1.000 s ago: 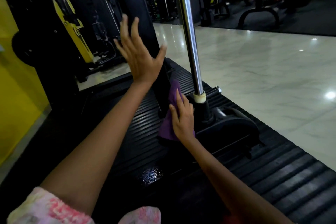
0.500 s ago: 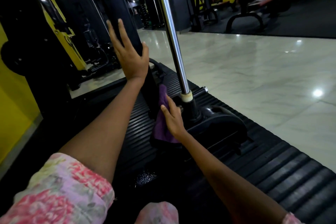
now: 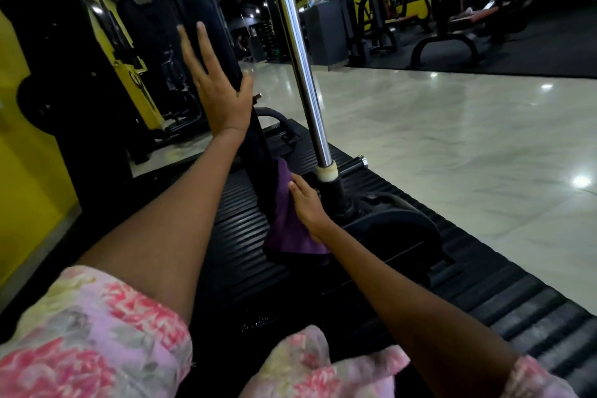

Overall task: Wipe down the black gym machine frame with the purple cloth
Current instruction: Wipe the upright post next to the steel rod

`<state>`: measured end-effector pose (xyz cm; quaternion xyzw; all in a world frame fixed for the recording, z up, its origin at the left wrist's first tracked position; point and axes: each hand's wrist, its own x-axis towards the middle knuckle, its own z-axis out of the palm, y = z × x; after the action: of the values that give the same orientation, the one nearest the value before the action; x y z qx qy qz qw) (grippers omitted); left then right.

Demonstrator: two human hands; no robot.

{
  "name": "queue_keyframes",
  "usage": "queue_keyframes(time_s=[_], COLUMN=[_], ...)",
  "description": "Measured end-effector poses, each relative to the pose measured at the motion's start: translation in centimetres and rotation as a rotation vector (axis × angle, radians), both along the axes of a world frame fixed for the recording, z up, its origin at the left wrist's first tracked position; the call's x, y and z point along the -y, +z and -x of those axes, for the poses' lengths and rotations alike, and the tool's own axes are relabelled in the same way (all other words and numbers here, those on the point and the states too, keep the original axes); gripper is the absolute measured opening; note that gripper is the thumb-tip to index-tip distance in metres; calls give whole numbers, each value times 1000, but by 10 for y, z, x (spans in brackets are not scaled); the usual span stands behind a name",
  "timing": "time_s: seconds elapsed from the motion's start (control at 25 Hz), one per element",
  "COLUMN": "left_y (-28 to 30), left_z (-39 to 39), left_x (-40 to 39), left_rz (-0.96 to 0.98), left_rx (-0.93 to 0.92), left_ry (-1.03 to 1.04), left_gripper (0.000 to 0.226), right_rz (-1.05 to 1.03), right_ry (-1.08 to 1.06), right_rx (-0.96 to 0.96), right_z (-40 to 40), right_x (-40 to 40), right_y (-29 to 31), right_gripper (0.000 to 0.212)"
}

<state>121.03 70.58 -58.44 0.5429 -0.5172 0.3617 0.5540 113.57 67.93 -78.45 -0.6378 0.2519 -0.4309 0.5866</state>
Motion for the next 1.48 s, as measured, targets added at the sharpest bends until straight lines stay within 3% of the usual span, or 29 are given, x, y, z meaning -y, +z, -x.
queue_keyframes(time_s=[0.12, 0.2, 0.32, 0.44, 0.56, 0.8, 0.96, 1.04, 1.16, 1.28, 1.4, 1.48], left_y=[1, 0, -2, -3, -2, -3, -5, -4, -4, -2, -3, -3], left_z=[-1, 1, 0, -5, -3, -2, -5, -2, -3, -5, -10, -12], left_x=[2, 1, 3, 5, 2, 1, 5, 6, 6, 8, 9, 9], left_rz=[33, 50, 49, 39, 40, 48, 69, 59, 61, 86, 95, 95], left_rx=[11, 16, 48, 55, 73, 94, 110, 104, 78, 79, 99, 107], left_ry=[17, 24, 15, 38, 60, 95, 86, 97, 95, 89, 117, 129], left_gripper=[73, 72, 72, 74, 75, 75, 74, 73, 66, 57, 51, 46], right_rz=[-3, -53, -57, -63, -71, 50, -55, 15, 161, 204, 56, 111], right_ry=[45, 52, 47, 42, 65, 29, 77, 92, 73, 1, 39, 60], right_rx=[-147, -112, -10, -70, -137, 125, -63, -111, 92, 239, 79, 15], right_z=[1, 0, 3, -1, -16, -19, -20, -23, -24, -22, -26, -31], right_x=[17, 17, 0, 2, 29, 25, 32, 45, 38, 21, 37, 49], right_y=[26, 41, 25, -3, 10, 14, -3, 18, 44, 16, 6, 33], right_gripper=[28, 29, 39, 43, 39, 33, 37, 37, 37, 43, 37, 36])
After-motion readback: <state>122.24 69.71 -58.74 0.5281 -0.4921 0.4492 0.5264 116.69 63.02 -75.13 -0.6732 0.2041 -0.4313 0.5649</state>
